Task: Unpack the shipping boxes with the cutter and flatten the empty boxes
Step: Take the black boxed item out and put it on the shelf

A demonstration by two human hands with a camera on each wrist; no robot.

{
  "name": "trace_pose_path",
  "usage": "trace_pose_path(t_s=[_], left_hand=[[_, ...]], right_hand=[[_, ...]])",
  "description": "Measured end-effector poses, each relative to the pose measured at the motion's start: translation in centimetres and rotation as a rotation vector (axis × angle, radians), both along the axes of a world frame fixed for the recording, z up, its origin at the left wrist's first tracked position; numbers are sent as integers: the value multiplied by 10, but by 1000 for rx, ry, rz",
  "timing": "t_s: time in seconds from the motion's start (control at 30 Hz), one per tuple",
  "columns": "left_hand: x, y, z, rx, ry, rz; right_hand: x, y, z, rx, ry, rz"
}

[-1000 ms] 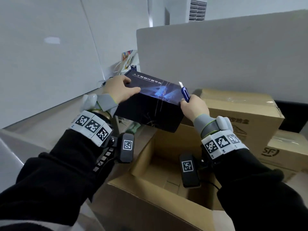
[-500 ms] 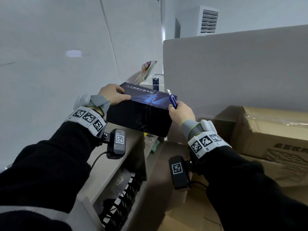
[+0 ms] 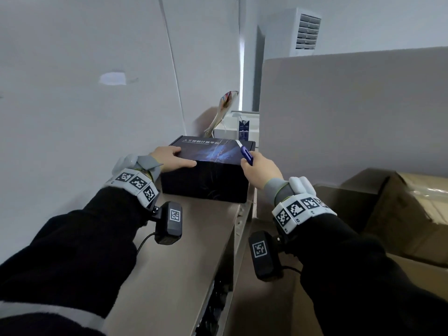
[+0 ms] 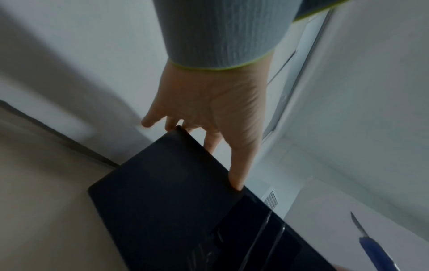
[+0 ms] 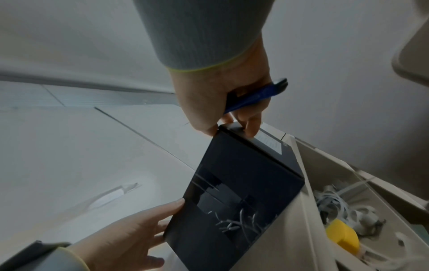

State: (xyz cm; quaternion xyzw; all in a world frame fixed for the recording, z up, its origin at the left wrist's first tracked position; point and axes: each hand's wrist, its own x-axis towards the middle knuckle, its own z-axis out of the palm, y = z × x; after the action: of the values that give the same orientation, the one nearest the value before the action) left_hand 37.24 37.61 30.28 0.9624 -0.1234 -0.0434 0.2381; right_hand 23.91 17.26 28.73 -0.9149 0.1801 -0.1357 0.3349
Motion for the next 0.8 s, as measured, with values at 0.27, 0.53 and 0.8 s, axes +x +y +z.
trace_pose_path(t_s=[0.27,0.53,0.8], left_hand=[[39,-10,-10,203,-199,38],[89,-20,-25,153,-224,21],[102,-25,-38,106,-233,48]], right_hand=[[51,-5,-4,108,4,-8],[89,-19,-5,181,13,-33],[102,-23,-13,228,9,-48]])
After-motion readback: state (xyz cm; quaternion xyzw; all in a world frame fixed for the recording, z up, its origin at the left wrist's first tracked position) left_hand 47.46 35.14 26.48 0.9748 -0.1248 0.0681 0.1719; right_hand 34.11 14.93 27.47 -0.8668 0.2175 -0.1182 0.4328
